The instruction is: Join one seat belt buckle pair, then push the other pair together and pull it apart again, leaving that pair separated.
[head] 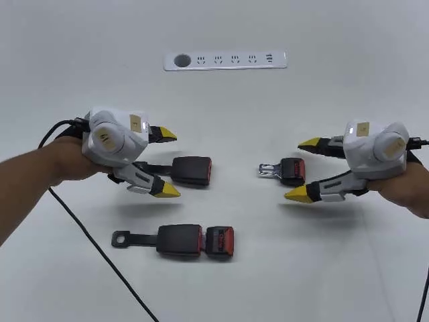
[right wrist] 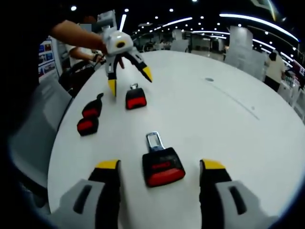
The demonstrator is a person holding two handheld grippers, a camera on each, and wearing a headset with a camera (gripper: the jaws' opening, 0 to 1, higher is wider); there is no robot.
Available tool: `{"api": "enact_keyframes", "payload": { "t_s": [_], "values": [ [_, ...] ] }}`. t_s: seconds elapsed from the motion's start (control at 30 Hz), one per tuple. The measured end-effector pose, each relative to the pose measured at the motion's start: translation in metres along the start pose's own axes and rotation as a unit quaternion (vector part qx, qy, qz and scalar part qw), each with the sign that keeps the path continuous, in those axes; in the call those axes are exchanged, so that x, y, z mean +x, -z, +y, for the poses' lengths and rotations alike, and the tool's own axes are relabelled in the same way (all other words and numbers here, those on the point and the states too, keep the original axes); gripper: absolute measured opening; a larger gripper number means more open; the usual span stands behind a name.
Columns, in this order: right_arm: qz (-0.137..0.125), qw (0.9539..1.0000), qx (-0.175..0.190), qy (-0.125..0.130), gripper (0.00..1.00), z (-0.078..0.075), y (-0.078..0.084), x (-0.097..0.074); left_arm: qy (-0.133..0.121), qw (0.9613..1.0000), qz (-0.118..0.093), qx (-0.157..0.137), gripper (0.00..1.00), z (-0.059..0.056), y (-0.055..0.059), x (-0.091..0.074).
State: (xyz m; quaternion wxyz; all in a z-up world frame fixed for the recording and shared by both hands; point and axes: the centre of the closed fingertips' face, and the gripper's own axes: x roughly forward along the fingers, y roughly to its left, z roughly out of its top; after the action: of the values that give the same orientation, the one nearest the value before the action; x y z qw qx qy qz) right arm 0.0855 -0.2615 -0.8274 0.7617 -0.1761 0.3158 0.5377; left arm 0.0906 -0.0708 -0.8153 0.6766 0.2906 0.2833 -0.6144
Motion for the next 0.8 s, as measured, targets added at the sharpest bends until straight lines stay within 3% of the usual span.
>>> {"api": "enact_keyframes", "payload": {
  "t_s": [0.43, 0.5, 0.7, 0.8],
  "values": [
    [0.026, 0.9987, -0.022, -0.038, 0.53, 0.001, 0.009, 0.002, 0.024, 0.9997, 0.001, -0.001, 0.62, 0.006, 0.003, 0.019],
    [0.031, 0.9979, -0.041, -0.039, 0.53, 0.002, 0.012, 0.003, 0.031, 0.9995, 0.001, -0.007, 0.62, 0.005, 0.004, 0.021],
    [0.028, 0.9976, -0.045, -0.044, 0.47, 0.004, 0.008, 0.006, 0.038, 0.9993, -0.003, -0.004, 0.55, 0.004, 0.001, 0.022],
    [0.031, 0.9975, -0.048, -0.041, 0.41, 0.004, 0.006, 0.006, 0.041, 0.9991, -0.001, 0.002, 0.46, 0.003, 0.003, 0.023]
  ]
}}
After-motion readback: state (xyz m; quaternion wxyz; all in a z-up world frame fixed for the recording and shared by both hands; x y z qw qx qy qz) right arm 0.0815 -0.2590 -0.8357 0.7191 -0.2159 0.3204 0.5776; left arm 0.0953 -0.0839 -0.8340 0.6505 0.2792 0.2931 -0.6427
